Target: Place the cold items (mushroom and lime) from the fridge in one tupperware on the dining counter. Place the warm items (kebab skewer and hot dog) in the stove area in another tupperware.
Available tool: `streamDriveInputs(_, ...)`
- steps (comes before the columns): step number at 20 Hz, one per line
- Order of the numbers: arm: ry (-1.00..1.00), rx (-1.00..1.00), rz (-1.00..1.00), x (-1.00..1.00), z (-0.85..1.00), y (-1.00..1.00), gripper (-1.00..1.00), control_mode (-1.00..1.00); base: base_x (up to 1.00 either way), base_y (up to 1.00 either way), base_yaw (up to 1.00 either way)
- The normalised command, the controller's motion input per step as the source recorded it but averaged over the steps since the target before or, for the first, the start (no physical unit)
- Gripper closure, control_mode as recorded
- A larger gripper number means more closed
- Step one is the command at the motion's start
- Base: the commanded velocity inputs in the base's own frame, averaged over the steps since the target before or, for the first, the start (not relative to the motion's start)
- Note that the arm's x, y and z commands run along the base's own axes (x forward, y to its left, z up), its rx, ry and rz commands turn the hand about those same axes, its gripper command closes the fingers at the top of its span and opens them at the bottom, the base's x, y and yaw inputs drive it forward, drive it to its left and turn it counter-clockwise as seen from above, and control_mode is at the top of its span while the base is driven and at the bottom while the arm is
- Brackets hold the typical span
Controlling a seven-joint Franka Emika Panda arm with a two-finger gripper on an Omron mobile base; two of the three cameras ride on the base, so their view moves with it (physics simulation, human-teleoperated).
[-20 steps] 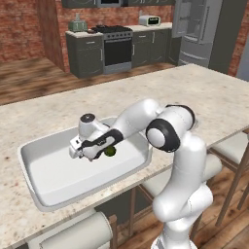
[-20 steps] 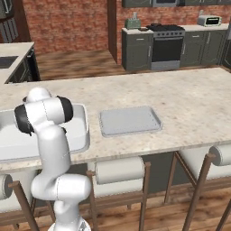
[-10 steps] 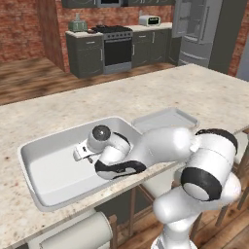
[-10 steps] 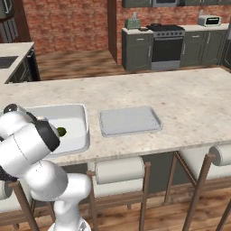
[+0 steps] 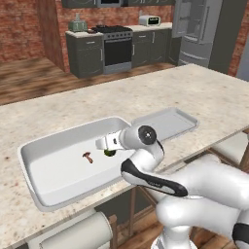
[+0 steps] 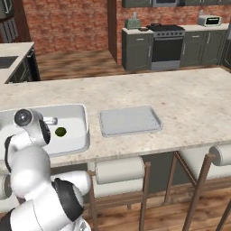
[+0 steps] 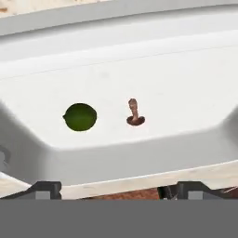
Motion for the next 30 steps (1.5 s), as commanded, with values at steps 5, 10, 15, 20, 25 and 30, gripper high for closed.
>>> streamDriveInputs(5,-0.10,0.23,-0.22,-0.73,1.00,-0.78,-1.00,-1.00,0.00,0.00,0.00)
streamDriveInputs(10,-0.02,0.12,-0.26,-0.97,0.94,-0.93,-1.00,-1.00,0.00,0.00,0.00)
streamDriveInputs(15,-0.08,0.20,-0.10,-1.00,0.86,-1.00,-1.00,-1.00,0.00,0.00,0.00)
streamDriveInputs(20,0.21,0.10,-0.22,-1.00,0.64,-0.97,-1.00,-1.00,0.00,0.00,0.00)
streamDriveInputs(25,0.14,-0.19,-0.19,-0.67,-0.85,-0.21,-1.00,-1.00,0.00,0.00,0.00)
streamDriveInputs(30,0.07,-0.02,-0.07,-0.12,-0.68,-0.03,-1.00,-1.00,0.00,0.00,0.00)
